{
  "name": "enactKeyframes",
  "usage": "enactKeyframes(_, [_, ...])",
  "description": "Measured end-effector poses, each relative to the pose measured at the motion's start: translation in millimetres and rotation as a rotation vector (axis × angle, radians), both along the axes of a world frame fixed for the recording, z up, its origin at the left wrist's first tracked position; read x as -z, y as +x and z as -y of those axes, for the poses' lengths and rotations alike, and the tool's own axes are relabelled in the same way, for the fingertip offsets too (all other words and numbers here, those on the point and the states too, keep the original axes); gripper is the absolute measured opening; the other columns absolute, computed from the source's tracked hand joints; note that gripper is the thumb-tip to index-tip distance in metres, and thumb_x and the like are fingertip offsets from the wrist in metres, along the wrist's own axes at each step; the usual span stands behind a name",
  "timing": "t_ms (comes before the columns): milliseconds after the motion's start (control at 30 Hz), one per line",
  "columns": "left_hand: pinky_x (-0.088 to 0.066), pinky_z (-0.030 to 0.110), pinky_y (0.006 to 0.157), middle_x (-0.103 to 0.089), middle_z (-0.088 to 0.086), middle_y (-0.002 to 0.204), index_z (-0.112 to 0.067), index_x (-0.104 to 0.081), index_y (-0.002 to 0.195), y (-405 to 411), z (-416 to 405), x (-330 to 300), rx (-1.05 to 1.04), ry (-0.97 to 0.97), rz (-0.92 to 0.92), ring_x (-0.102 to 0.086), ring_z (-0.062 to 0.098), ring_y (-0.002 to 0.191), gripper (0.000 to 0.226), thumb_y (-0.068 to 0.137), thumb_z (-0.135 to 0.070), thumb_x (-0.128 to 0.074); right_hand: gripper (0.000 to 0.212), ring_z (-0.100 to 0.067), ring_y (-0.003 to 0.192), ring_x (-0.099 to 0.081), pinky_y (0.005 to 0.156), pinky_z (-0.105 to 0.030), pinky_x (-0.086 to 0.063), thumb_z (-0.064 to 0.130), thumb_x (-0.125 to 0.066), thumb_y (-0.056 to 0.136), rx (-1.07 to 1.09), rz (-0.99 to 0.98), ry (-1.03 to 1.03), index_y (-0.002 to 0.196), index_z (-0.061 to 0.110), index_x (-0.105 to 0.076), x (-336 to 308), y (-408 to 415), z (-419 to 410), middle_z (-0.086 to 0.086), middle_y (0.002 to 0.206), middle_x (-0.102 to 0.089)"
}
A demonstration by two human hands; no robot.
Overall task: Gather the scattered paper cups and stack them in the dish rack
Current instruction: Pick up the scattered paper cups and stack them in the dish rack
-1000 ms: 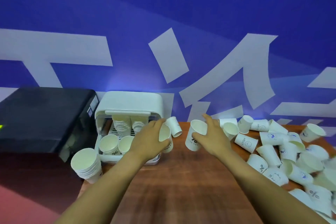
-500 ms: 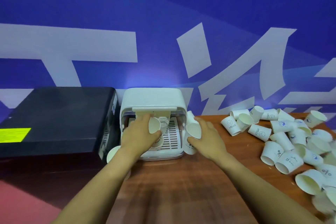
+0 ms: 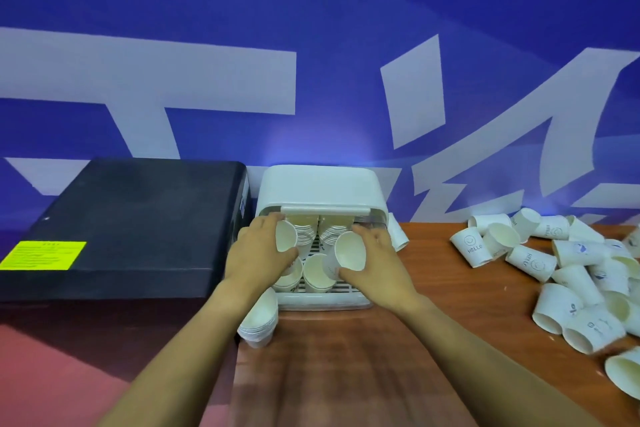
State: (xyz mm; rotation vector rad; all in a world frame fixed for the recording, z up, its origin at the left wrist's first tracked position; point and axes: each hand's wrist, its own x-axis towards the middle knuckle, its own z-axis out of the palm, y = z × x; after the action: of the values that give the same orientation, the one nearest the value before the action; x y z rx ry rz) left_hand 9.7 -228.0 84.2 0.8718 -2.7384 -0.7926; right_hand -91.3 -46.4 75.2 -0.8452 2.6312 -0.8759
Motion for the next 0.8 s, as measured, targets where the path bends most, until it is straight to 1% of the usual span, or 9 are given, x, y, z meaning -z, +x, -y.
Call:
enactKeyframes(100, [-0.046, 0.037, 0.093, -0.042, -0.005, 0.144, -0.029, -0.037, 0.141, -3, 3, 5, 0.021, 0.011, 0.011, -0.046, 0.024, 0.123, 0.067, 0.081, -0.04, -0.066, 0.08, -0.019, 0.123, -0.043, 0.098, -0.034, -0.044, 0.038, -0.075, 0.073, -0.016, 0.021, 0.02, 0.14, 0.03, -0.033, 8, -4, 16, 0.003, 0.132, -0.031])
enactKeyframes(267, [-0.048, 0.035, 0.09, -0.038, -0.007, 0.142, -0.03, -0.037, 0.14, -8, 10, 11, 0.037, -0.01, 0.022, -0.049, 0.022, 0.119, 0.068, 0.081, -0.044, -0.066, 0.079, -0.016, 0.126, -0.04, 0.1, -0.032, -0.04, 0.038, -0.072, 0.075, -0.044, 0.052, 0.053, 0.142, 0.028, -0.032, 23, -8, 33, 0.004, 0.137, -0.029])
enactKeyframes(400, [-0.047, 0.033, 0.089, -0.037, -0.01, 0.141, -0.032, -0.036, 0.14, -6, 8, 17, 0.046, -0.032, 0.021, -0.049, 0.019, 0.118, 0.067, 0.081, -0.046, -0.064, 0.08, -0.015, 0.126, -0.04, 0.102, -0.034, -0.041, 0.043, -0.072, 0.075, -0.053, 0.073, 0.077, 0.142, 0.03, -0.032, 37, -11, 37, 0.005, 0.137, -0.028])
enactKeyframes(533, [-0.043, 0.032, 0.094, -0.036, -0.01, 0.142, -0.033, -0.034, 0.141, -4, 6, 28, 0.064, -0.01, 0.114, -0.047, 0.019, 0.121, 0.068, 0.081, -0.049, -0.062, 0.078, -0.015, 0.125, -0.041, 0.1, -0.032, -0.041, 0.043, -0.072, 0.074, -0.054, 0.085, 0.097, 0.141, 0.03, -0.033, 47, -18, 40, 0.005, 0.137, -0.028])
enactKeyframes(667, [-0.042, 0.036, 0.098, -0.037, -0.006, 0.143, -0.031, -0.034, 0.141, -13, 6, 41, 0.096, -0.001, 0.203, -0.045, 0.023, 0.125, 0.069, 0.081, -0.05, -0.062, 0.08, -0.016, 0.126, -0.04, 0.101, -0.035, -0.041, 0.043, -0.073, 0.074, -0.048, 0.123, 0.093, 0.142, 0.03, -0.033, 59, -20, 45, 0.006, 0.138, -0.028])
enactKeyframes(800, [-0.04, 0.04, 0.099, -0.038, -0.002, 0.143, -0.028, -0.035, 0.141, -27, 6, 54, 0.102, -0.025, 0.289, -0.045, 0.027, 0.126, 0.068, 0.082, -0.049, -0.061, 0.081, -0.015, 0.127, -0.04, 0.101, -0.029, -0.039, 0.045, -0.073, 0.075, -0.019, 0.123, 0.083, 0.143, 0.029, -0.032, 71, -20, 49, 0.006, 0.14, -0.03])
